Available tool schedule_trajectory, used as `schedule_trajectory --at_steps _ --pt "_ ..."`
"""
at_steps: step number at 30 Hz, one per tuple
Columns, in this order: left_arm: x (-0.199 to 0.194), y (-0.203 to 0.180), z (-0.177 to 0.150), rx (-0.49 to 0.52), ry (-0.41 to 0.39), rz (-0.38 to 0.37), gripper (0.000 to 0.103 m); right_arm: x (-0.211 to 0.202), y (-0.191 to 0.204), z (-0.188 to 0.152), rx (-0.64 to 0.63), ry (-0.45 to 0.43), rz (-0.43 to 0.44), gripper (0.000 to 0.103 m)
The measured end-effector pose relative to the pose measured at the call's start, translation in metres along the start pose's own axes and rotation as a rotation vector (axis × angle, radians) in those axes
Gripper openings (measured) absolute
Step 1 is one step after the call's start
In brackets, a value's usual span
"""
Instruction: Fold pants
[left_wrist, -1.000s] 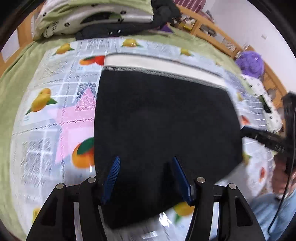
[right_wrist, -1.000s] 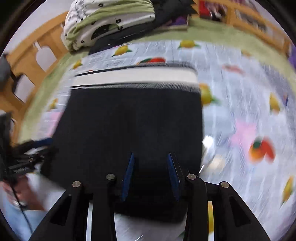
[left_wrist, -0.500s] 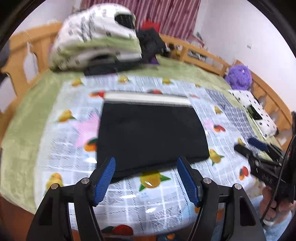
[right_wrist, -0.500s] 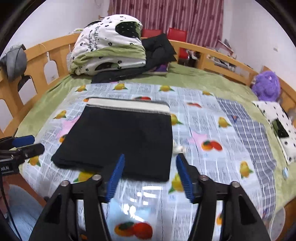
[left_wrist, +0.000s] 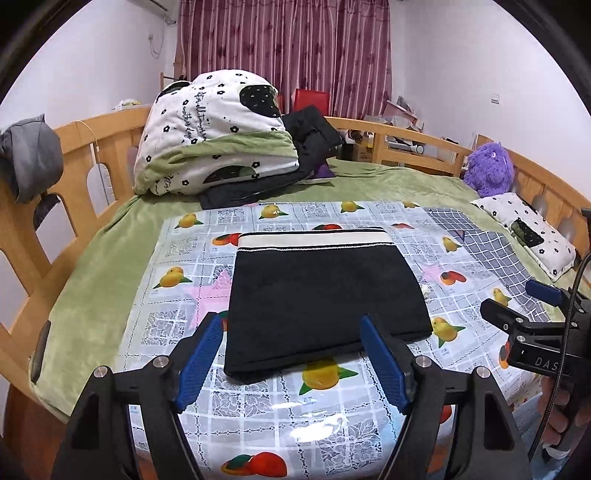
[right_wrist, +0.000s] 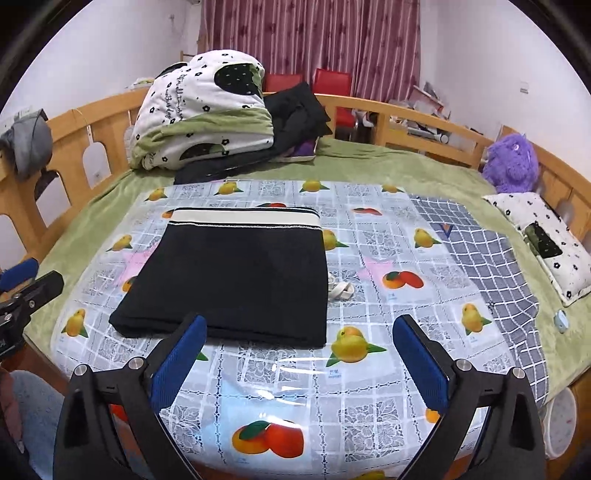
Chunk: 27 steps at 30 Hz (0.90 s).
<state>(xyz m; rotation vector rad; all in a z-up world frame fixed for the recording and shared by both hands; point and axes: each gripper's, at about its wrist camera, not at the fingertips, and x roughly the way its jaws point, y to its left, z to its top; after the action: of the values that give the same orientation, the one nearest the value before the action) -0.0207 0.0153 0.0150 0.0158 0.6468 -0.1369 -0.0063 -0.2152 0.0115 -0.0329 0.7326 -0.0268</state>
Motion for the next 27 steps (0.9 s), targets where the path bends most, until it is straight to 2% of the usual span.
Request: schedule_trajectory --at_steps 12,27 --pt "0.009 -0.001 -0.002 0.010 0.049 0.008 0.075 0.000 0.010 -0.001 -0.012 0.003 -0.016 0.100" --pt "0.012 0.007 -0.003 -0.017 0.064 0.012 0.075 0.000 0.006 0.001 0.026 0.010 -0.007 0.099"
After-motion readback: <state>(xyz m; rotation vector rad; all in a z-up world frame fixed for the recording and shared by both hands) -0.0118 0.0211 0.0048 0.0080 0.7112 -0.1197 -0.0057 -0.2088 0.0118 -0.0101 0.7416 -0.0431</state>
